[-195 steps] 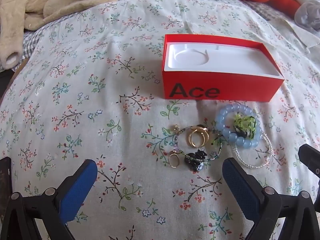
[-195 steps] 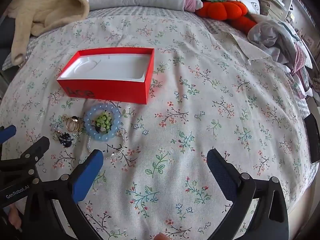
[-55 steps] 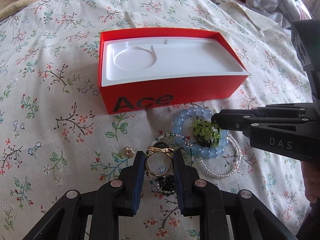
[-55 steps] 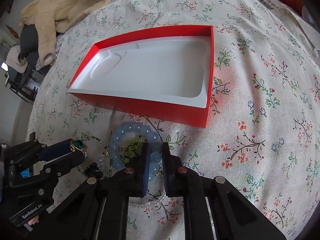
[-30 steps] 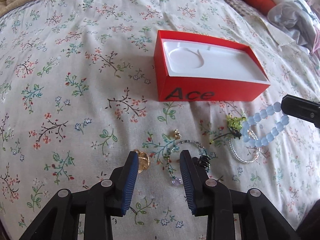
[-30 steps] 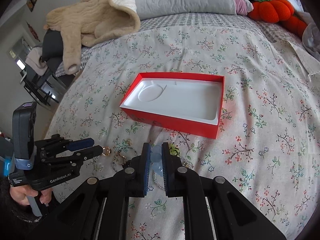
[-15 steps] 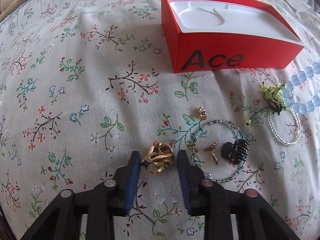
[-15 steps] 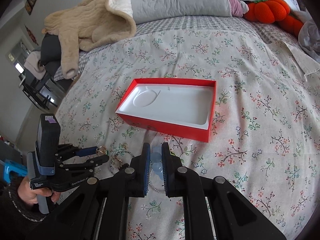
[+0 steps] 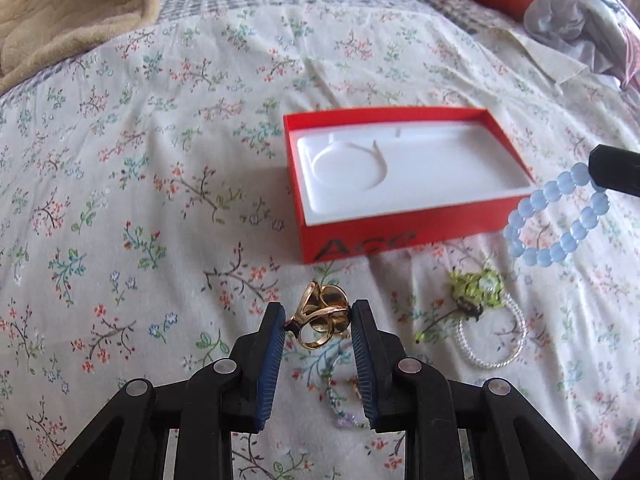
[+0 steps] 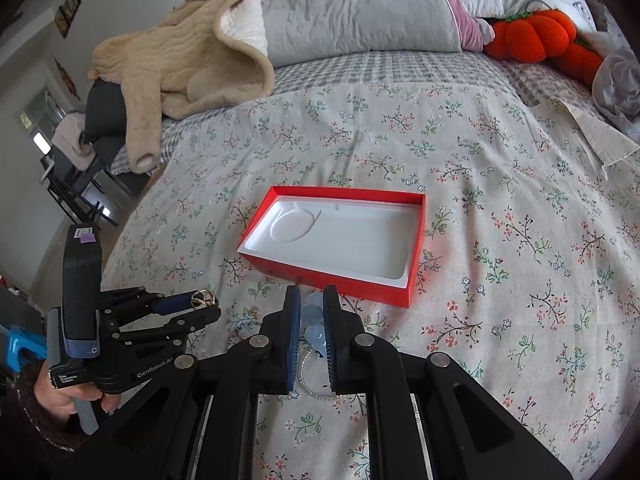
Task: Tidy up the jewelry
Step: 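Carry the gold ring and blue bracelet into the red box and open both tools, then move the left tool to the black claw hair clip and grasp it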
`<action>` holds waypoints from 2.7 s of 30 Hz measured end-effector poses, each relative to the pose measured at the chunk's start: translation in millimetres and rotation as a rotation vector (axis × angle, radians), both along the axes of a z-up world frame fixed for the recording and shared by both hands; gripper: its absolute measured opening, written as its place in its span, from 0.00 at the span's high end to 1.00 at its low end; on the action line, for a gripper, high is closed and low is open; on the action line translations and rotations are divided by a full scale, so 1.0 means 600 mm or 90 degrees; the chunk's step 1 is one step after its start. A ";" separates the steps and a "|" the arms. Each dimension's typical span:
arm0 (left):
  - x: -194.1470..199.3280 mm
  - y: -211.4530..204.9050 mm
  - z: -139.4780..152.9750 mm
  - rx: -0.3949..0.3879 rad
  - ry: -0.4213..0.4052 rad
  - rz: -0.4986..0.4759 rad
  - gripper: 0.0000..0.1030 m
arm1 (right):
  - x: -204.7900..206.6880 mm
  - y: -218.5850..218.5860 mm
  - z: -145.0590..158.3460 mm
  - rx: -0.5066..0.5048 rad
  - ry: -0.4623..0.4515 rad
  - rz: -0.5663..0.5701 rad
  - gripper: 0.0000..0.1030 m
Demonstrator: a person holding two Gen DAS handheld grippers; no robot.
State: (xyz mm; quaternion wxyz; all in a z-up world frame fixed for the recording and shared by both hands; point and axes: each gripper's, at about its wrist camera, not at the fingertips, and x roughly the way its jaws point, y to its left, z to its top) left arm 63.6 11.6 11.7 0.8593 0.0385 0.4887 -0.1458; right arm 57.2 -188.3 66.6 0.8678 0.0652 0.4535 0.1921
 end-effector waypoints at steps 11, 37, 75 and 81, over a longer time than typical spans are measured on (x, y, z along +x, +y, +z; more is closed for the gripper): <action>0.056 -0.047 0.018 -0.031 -0.074 0.002 0.73 | 0.044 -0.007 0.039 0.039 -0.039 -0.045 0.88; 0.105 -0.100 -0.027 0.015 -0.085 -0.003 0.66 | 0.137 -0.026 -0.070 -0.033 0.021 -0.097 0.87; -0.056 -0.032 0.012 0.032 -0.064 0.052 0.12 | -0.013 -0.045 -0.038 -0.098 0.000 -0.098 0.36; -0.065 -0.019 -0.006 0.034 -0.047 0.053 0.12 | -0.025 -0.031 -0.057 -0.121 0.010 -0.079 0.35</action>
